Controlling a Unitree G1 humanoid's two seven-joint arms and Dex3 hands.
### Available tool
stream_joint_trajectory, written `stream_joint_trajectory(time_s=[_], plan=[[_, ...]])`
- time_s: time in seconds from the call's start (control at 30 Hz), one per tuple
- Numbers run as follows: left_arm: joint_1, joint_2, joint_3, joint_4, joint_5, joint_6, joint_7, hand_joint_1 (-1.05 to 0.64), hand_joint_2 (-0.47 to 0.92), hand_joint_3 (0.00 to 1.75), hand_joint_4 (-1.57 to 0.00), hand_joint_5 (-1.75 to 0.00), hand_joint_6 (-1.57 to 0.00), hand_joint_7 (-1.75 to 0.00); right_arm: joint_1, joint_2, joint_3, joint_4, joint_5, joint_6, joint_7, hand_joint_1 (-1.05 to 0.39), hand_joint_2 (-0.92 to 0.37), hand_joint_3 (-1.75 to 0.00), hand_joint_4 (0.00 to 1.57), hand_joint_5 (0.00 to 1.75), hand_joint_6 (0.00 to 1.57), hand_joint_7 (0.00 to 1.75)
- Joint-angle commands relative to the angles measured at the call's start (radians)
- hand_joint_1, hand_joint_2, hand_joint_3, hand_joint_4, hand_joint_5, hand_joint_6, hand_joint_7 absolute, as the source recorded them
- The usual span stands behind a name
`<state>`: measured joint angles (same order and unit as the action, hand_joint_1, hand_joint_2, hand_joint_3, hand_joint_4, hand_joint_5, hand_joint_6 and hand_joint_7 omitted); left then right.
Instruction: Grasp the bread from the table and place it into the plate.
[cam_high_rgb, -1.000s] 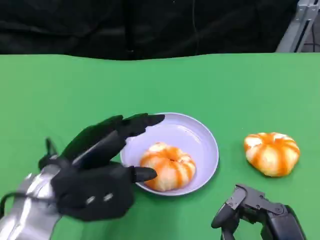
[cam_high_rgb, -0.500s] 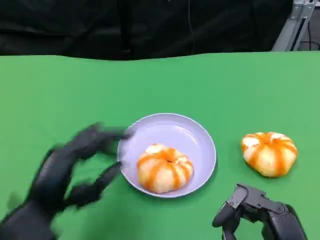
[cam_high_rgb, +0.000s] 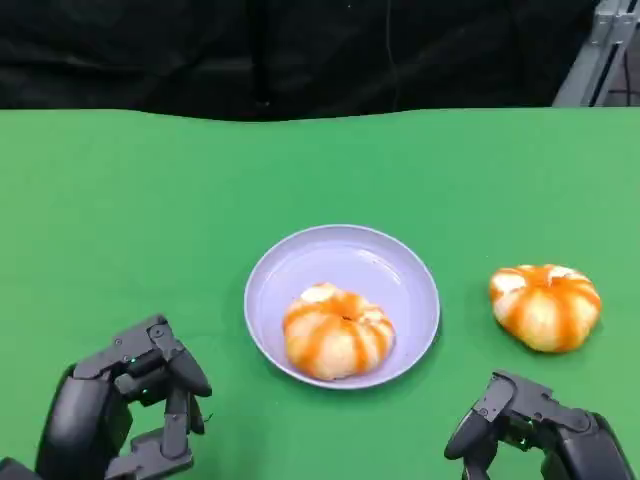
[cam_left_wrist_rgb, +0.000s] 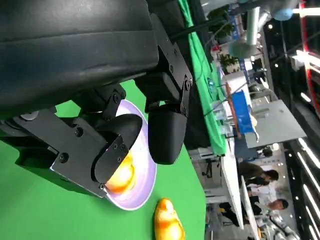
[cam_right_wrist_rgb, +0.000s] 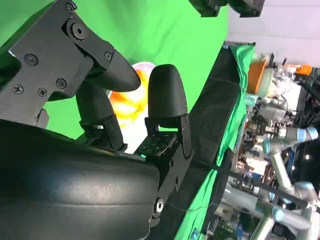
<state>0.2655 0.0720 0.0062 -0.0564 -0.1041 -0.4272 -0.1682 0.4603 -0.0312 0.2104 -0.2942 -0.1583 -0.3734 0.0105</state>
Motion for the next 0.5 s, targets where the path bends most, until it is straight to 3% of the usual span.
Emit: stream_joint_trajectory(time_s=[0.03,0.5], plan=[[-0.013,0.014,0.014,0.027,-0.013,-0.03,-0.022,-0.04,0.35,1.46,-0.9,-1.74,-0.81,-1.61,0.007,-0.005,-0.004,-0.012,0.012,-0.004,0.002,-0.14,-0.25,-1.45,0.73,1.67,0.74,1.45],[0.001,0.006,0.005,0.029,-0.02,-0.033,-0.034,0.0,0.35,1.47,-0.88,-1.74,-0.83,-1.58,0.019,-0.009,-0.007,-0.018,0.018,0.0,0.011,-0.13,-0.28,-1.4,0.72,1.65,0.74,1.44]])
